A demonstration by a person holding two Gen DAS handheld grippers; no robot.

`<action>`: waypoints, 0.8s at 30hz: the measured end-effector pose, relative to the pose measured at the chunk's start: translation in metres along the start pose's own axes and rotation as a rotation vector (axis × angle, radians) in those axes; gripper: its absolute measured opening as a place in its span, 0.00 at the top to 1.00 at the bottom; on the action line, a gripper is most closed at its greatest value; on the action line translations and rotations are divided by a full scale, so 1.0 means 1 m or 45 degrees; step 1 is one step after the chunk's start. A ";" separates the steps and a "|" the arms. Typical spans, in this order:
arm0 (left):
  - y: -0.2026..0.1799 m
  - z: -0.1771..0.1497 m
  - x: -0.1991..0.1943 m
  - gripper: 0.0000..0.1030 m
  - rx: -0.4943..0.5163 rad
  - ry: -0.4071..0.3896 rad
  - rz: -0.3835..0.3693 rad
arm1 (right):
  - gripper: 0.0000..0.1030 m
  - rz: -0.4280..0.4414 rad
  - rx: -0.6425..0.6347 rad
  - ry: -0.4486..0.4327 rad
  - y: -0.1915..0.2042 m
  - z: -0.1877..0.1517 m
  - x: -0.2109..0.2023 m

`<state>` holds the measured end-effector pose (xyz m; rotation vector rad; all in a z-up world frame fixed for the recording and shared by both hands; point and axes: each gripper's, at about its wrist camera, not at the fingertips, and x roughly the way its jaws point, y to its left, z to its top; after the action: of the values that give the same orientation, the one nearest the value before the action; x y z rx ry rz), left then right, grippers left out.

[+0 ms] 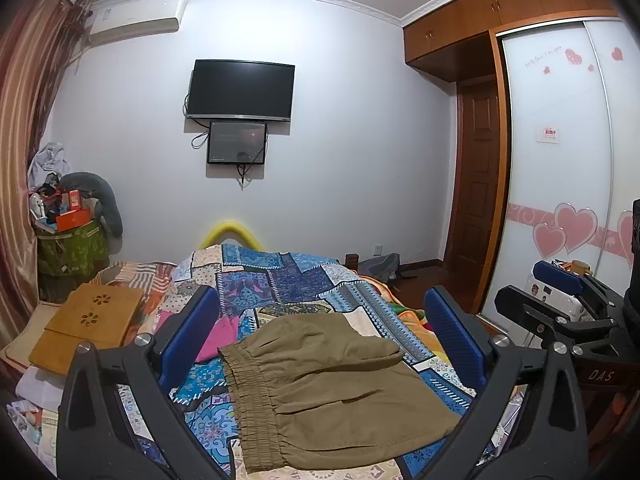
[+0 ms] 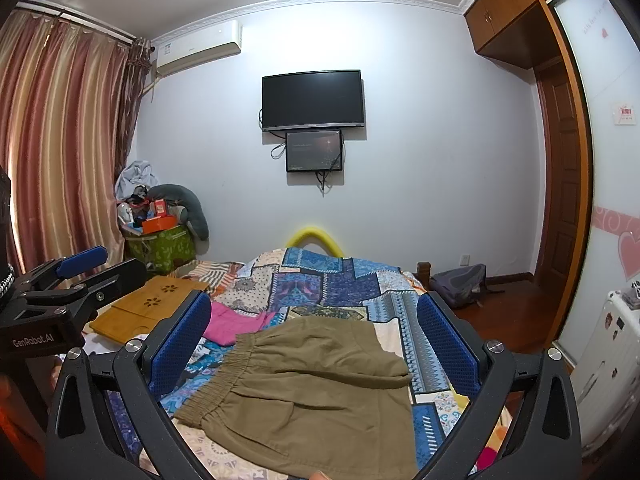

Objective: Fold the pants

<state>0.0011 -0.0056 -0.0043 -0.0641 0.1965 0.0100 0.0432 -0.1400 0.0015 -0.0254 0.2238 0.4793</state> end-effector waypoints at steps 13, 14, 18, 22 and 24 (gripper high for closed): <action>0.003 0.001 0.000 0.00 0.003 0.009 -0.012 | 0.01 -0.009 0.013 0.005 -0.006 -0.003 0.000; 0.003 0.002 0.001 0.00 0.004 0.009 -0.011 | 0.01 -0.009 0.014 0.007 -0.006 -0.003 0.000; 0.001 0.001 0.003 0.00 0.011 0.008 -0.008 | 0.01 -0.009 0.014 0.005 -0.006 -0.003 0.000; 0.000 0.001 0.003 0.00 0.012 0.011 -0.019 | 0.01 -0.010 0.016 0.006 -0.006 -0.004 0.000; 0.000 0.000 0.003 0.00 0.015 0.010 -0.019 | 0.01 -0.009 0.017 0.007 -0.006 -0.003 0.000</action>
<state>0.0045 -0.0057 -0.0045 -0.0539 0.2042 -0.0062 0.0453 -0.1459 -0.0018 -0.0142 0.2320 0.4706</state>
